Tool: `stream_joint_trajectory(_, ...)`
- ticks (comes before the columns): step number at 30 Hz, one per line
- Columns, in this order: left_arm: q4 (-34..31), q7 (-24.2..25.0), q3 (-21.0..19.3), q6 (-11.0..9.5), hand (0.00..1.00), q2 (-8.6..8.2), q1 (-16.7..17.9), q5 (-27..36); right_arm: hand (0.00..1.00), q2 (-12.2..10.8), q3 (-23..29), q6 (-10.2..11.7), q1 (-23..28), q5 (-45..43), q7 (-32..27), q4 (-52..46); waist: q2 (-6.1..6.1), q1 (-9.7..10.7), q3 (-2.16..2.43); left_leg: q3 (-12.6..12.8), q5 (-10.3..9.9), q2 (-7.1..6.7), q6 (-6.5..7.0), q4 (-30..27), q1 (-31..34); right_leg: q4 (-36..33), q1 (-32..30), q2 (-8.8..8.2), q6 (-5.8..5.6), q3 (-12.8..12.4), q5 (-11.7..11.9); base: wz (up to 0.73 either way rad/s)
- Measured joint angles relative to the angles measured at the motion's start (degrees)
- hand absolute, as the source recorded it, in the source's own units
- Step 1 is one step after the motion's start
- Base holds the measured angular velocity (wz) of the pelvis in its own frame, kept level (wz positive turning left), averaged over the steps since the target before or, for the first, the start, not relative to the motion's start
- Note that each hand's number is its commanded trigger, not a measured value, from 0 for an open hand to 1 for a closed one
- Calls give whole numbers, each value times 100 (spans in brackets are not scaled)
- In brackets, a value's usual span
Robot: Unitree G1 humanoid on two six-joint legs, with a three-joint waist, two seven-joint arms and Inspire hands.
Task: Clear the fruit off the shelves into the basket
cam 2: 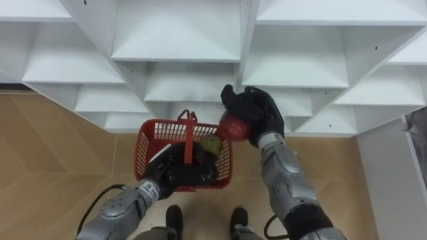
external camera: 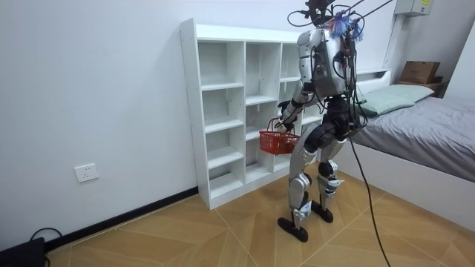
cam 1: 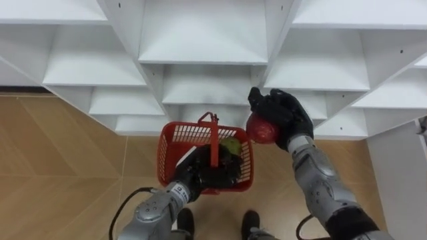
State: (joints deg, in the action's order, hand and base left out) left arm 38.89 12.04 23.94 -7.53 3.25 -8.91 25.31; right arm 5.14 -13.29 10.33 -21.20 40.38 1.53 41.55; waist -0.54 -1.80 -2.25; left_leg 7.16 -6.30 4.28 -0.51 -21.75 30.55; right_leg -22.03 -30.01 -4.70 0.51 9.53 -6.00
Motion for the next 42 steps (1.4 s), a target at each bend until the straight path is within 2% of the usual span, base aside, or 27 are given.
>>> stream_joint_trajectory(3, -6, 8, 2, 0, 100, -12, -6, 0, 100, -82, 54, 0, -23, -262, -3, -31, 15, 27, -1, 1, 0, -5, 0, 6, 0, -4, -1, -7, -5, -3, -8, 0)
stream_joint_trajectory(13, -83, 110, 54, -2, 100, -37, -12, 3, 100, -113, 74, 1, -43, -270, -4, -39, 17, 8, -5, 2, 0, -3, 0, 8, -1, 0, 2, -4, -5, -1, -9, 0)
stream_joint_trajectory(17, -139, 110, 96, -2, 100, -63, -13, 41, 100, -145, 72, 2, -41, -264, -3, -168, 49, 10, -29, 1, 0, -6, 0, 9, 19, 2, -20, -8, -6, -3, -9, 0)
stream_joint_trajectory(25, -276, 114, 204, -17, 100, -80, -27, 183, 100, -285, 46, 17, -45, -266, 42, -185, 67, 15, -41, 0, 0, -4, 0, 21, 26, 19, -16, -2, -6, -7, -9, 0)
stream_joint_trajectory(30, -294, 154, 218, -39, 100, -82, -32, 217, 100, -280, -17, 17, -44, -255, 110, -185, 130, 17, -79, -1, 0, -5, 0, 20, 29, 20, -14, -3, -7, 0, -9, 0)
stream_joint_trajectory(37, -293, 154, 219, -39, 100, -77, -32, 226, 100, -281, -82, 37, -43, -242, 114, -185, 137, 40, -80, 1, 0, -8, 1, 22, 37, 20, -16, -7, -8, 6, -10, 0)
stream_joint_trajectory(39, -293, 153, 219, -39, 100, -75, -31, 233, 0, -281, -96, 43, -43, -242, 114, -185, 138, 42, -78, 1, 1, -8, 1, 21, 36, 20, -12, -6, -8, 6, -10, 0)
stream_joint_trajectory(42, -287, 153, 227, -35, 100, -72, -28, 334, 0, -282, -123, 57, -41, -242, 114, -184, 139, 39, -78, 1, 1, -8, 1, 20, 25, 14, -9, -6, -8, 7, -10, 0)
